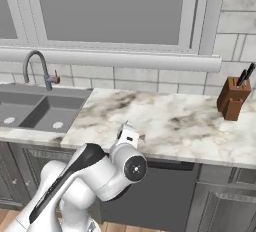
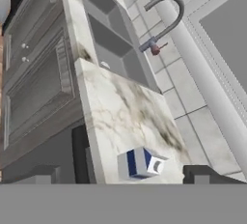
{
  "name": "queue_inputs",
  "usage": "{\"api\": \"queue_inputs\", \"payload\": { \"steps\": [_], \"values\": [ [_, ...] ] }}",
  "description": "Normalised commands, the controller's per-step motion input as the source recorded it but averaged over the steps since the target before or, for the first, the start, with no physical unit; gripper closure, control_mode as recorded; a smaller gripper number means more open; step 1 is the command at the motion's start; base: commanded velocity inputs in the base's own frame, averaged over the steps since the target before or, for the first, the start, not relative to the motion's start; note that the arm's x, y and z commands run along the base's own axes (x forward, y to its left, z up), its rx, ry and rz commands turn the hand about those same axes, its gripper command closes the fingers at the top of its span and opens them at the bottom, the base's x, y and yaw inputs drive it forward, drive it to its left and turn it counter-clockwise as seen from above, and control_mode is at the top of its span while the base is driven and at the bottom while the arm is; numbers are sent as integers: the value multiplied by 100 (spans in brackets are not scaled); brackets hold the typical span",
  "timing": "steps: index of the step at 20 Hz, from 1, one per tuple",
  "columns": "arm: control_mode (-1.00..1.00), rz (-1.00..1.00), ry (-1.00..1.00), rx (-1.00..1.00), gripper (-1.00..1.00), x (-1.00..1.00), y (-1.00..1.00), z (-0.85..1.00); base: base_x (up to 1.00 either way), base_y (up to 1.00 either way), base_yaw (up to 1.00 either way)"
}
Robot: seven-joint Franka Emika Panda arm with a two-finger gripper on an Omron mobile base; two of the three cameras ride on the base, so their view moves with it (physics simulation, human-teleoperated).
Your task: Gather the eggs and milk located in the vicinity of the sink area and place them right next to the bowl.
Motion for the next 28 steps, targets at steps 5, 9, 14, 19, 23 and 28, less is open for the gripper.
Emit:
{"api": "queue_inputs", "payload": {
  "steps": [5, 9, 14, 19, 23, 28],
  "values": [
    [100, 0, 0, 0, -100, 0, 0, 0, 58, 0, 0],
    [100, 0, 0, 0, -100, 0, 0, 0, 49, 0, 0],
    [100, 0, 0, 0, -100, 0, 0, 0, 34, 0, 0],
    [-100, 0, 2, 0, -100, 2, 0, 0, 14, 0, 0],
    [-100, 0, 8, 0, -100, 2, 0, -1, 0, 0, 0],
    [-100, 0, 16, 0, -100, 0, 0, -2, 0, 0, 0]
  ]
}}
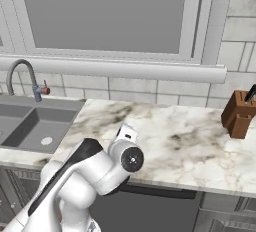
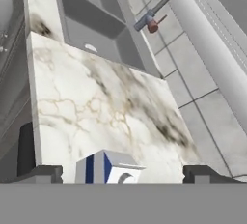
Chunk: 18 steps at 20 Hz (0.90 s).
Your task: Gather the eggs and milk located in the vicinity of the sink area and place them right next to the bowl.
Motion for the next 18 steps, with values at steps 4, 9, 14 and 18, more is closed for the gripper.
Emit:
{"api": "queue_inputs", "payload": {
  "steps": [4, 9, 14, 18],
  "values": [
    [-100, 0, 19, 0, -100, 7, 0, -2, 0, 0, 0],
    [-100, 0, 21, 0, -100, 25, -1, -2, 0, 0, 0],
    [-100, 0, 20, 4, -100, 40, -13, -4, 0, 0, 0],
    [-100, 0, 15, 11, -100, 33, -24, -14, 0, 0, 0]
  ]
}}
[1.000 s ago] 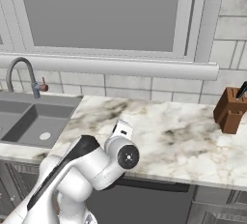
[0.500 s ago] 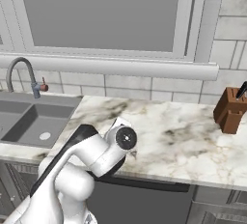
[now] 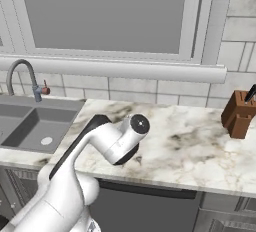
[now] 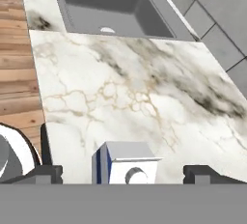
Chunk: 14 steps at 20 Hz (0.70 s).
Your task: Gather the eggs and milk located in the vicinity of the sink area and place them right next to the bowl.
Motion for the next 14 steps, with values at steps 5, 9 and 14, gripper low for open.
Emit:
{"api": "queue_inputs", "payload": {
  "steps": [5, 9, 14],
  "values": [
    [-100, 0, 10, 12, -100, 25, -16, -22, 0, 0, 0],
    [-100, 0, 10, 8, -100, 17, -2, -20, 0, 0, 0],
    [-100, 0, 5, 2, -100, 1, 0, -23, 0, 0, 0]
  ]
}}
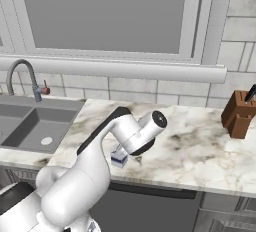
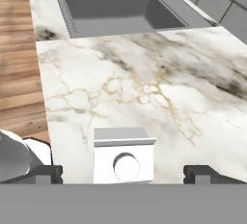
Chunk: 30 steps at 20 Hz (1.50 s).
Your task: Gather the eggs and milk located in the vicinity of the sink area and place them right next to the bowl.
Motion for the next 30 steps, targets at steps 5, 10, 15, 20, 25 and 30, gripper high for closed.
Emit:
{"api": "queue_inputs", "payload": {
  "steps": [5, 10, 15, 20, 25, 30],
  "values": [
    [-100, 0, 1, 0, -100, 0, 0, -25, 0, 0, 0],
    [-100, 0, 0, 0, -100, -1, 16, -3, 0, 0, 0],
    [-100, 0, 0, 0, -100, -15, 27, 0, 0, 0, 0],
    [-100, -2, 0, 0, -100, -23, 18, 0, 0, 0, 0],
    [-100, -3, 1, 0, -100, 3, 1, -1, 0, 0, 0],
    [-100, 0, 3, 0, -100, 15, 0, 0, 0, 0, 0]
  ]
}}
